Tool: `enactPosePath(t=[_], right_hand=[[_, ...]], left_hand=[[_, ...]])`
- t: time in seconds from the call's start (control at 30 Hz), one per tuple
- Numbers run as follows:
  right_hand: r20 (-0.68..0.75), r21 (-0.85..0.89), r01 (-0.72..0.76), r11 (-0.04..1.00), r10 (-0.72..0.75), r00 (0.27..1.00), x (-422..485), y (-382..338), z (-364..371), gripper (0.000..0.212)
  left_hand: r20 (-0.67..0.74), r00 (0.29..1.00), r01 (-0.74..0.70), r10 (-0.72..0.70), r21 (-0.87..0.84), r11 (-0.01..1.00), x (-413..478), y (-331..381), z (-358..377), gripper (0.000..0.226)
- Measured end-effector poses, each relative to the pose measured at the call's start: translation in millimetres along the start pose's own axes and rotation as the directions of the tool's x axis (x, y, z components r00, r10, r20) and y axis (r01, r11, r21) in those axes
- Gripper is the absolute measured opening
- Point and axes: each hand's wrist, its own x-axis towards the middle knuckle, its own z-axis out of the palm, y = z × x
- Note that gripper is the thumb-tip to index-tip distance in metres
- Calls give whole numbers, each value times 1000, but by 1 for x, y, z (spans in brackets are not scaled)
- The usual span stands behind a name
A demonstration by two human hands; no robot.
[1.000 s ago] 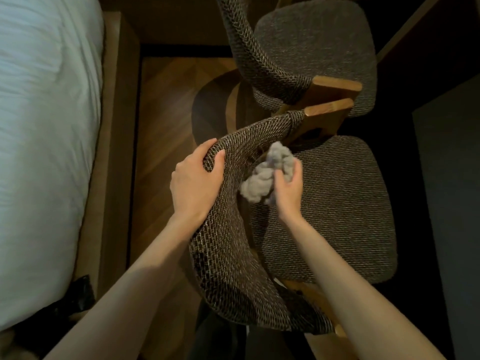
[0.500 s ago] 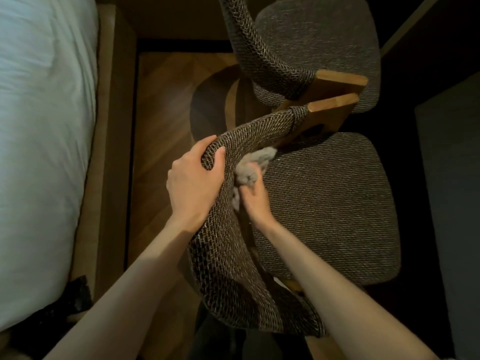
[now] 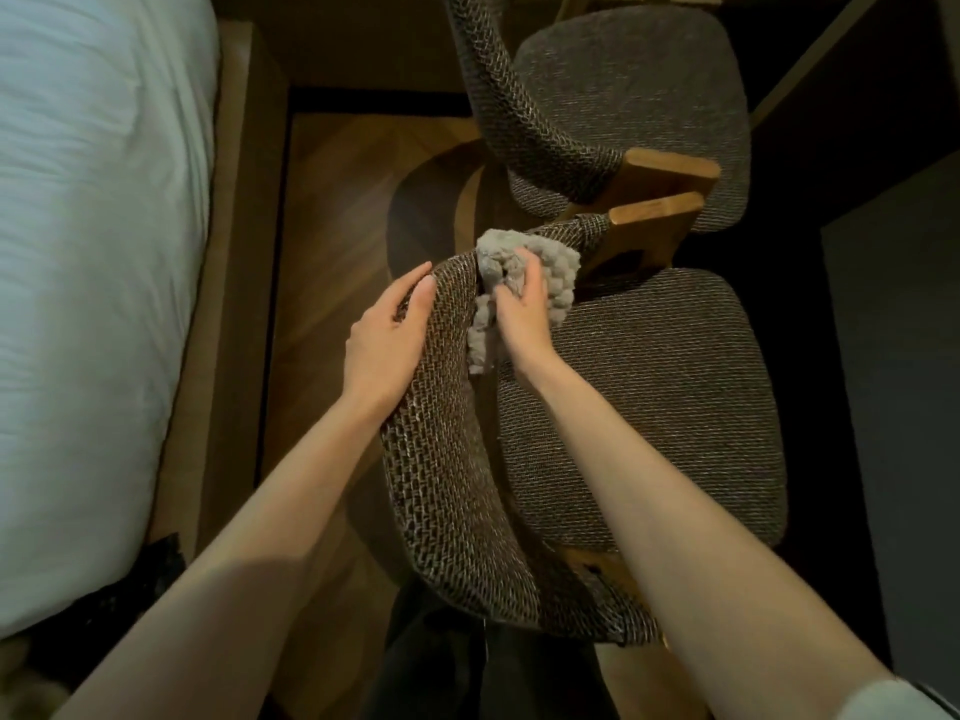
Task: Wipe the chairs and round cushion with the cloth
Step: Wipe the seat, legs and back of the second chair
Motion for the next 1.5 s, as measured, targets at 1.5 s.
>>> enactPosePath(t=[1.5], right_hand=[[114,39,115,993,-119,986,-73,46,3,27]], left_hand=[[-248,926,-236,286,215,948,-66,-3,8,36]])
